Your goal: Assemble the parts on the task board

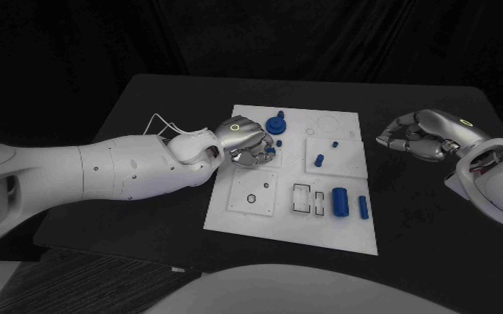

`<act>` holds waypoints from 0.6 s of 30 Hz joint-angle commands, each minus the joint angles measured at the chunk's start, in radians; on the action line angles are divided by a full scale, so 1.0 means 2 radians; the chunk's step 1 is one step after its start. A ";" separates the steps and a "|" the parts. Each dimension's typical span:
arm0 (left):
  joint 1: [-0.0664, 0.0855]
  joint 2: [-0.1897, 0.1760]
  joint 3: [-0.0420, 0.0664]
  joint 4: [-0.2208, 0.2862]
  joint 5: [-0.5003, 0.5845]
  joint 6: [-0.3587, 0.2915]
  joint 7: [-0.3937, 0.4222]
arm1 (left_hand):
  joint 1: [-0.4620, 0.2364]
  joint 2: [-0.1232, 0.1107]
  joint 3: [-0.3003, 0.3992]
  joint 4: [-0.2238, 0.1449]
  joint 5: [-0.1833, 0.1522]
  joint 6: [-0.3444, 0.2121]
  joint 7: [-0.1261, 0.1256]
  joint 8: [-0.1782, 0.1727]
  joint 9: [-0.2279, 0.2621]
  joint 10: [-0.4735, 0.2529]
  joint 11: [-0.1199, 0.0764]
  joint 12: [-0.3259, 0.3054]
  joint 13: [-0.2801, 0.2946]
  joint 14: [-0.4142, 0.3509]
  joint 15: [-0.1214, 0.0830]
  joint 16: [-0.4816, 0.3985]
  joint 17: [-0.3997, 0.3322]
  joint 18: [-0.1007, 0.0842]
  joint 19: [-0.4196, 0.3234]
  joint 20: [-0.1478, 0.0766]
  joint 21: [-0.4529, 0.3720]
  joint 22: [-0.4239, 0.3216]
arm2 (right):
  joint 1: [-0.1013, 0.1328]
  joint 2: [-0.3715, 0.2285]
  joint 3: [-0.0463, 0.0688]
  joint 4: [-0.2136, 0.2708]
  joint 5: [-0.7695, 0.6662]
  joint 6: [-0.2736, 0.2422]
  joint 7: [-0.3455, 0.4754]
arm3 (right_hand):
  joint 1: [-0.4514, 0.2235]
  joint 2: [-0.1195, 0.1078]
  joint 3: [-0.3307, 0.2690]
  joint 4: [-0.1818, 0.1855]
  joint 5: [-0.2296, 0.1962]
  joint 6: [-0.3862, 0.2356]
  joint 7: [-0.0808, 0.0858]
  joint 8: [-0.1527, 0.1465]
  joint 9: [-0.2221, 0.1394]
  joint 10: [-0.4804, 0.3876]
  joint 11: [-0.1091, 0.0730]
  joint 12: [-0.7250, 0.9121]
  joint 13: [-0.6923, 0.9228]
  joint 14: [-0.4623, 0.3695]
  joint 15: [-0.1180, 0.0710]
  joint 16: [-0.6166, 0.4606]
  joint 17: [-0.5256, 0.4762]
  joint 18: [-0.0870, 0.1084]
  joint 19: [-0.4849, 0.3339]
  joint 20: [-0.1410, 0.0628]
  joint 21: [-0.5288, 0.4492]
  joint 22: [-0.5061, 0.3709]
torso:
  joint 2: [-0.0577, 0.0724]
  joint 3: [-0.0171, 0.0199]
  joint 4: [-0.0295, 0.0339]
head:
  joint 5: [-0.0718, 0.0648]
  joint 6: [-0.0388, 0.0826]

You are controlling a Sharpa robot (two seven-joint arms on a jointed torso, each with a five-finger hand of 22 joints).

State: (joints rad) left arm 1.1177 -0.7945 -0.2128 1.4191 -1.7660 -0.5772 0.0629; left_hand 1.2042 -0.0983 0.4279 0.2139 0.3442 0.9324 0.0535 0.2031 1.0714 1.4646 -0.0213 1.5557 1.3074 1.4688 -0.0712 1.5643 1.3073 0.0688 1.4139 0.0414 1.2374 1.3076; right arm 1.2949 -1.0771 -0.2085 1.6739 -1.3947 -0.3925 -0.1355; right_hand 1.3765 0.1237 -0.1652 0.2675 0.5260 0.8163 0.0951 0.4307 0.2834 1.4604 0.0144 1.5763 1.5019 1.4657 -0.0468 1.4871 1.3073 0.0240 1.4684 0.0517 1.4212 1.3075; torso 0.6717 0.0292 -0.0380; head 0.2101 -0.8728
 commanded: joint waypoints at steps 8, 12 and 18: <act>-0.002 0.001 -0.001 0.000 -0.002 0.018 -0.007 | 0.008 0.000 -0.004 0.003 -0.010 0.004 0.004 -0.008 -0.006 0.045 0.005 -0.002 0.125 0.050 0.004 0.002 0.130 0.003 0.000 0.003 0.000 0.075 | -0.001 -0.001 0.000 0.002 -0.001 -0.003 -0.002 | 0.005 -0.002 0.001 -0.002 0.004 0.001 0.000 -0.003 -0.001 0.055 -0.001 -0.003 0.034 0.035 -0.004 -0.002 0.048 0.008 0.015 0.002 -0.002 0.105 | 0.000 0.0002 -0.0001 | 0.000 0.000; -0.002 0.001 -0.001 0.000 -0.002 0.019 -0.008 | 0.009 0.000 -0.007 0.005 -0.018 0.006 0.005 -0.012 -0.010 0.045 0.005 -0.002 0.124 0.050 0.004 0.002 0.130 0.003 0.000 0.004 0.000 0.076 | -0.001 -0.001 0.000 0.001 -0.001 -0.003 -0.002 | 0.005 -0.002 0.001 -0.002 0.004 0.002 0.000 -0.003 -0.001 0.055 -0.001 -0.003 0.034 0.036 -0.004 -0.002 0.048 0.008 0.015 0.002 -0.002 0.105 | 0.000 0.0002 -0.0001 | 0.000 0.000; -0.002 0.001 -0.001 0.000 -0.002 0.019 -0.009 | 0.012 0.001 -0.015 0.013 -0.037 0.008 0.009 -0.031 -0.034 0.045 0.009 -0.002 0.124 0.050 0.007 0.002 0.130 0.003 0.000 0.006 -0.002 0.078 | -0.001 -0.001 0.000 0.001 -0.001 -0.003 -0.003 | 0.005 -0.002 0.001 -0.001 0.004 0.002 0.000 -0.003 -0.001 0.055 -0.001 -0.003 0.034 0.036 -0.004 -0.001 0.048 0.008 0.015 0.002 -0.002 0.105 | 0.000 0.0003 -0.0001 | -0.001 0.000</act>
State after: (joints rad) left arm 1.1163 -0.7934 -0.2124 1.4180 -1.7674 -0.5570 0.0477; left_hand 1.2208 -0.0950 0.4029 0.2387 0.2714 0.9453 0.0662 0.1442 1.0089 1.4661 -0.0091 1.5557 1.3074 1.4688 -0.0639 1.5643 1.3073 0.0689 1.4140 0.0486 1.2374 1.3075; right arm 1.2946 -1.0780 -0.2085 1.6748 -1.3947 -0.3922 -0.1356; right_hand 1.3763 0.1235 -0.1652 0.2675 0.5301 0.8163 0.0951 0.4307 0.2824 1.4603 0.0145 1.5765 1.5019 1.4665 -0.0458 1.4871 1.3073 0.0241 1.4684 0.0517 1.4212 1.3074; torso 0.6710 0.0299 -0.0379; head 0.2087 -0.8728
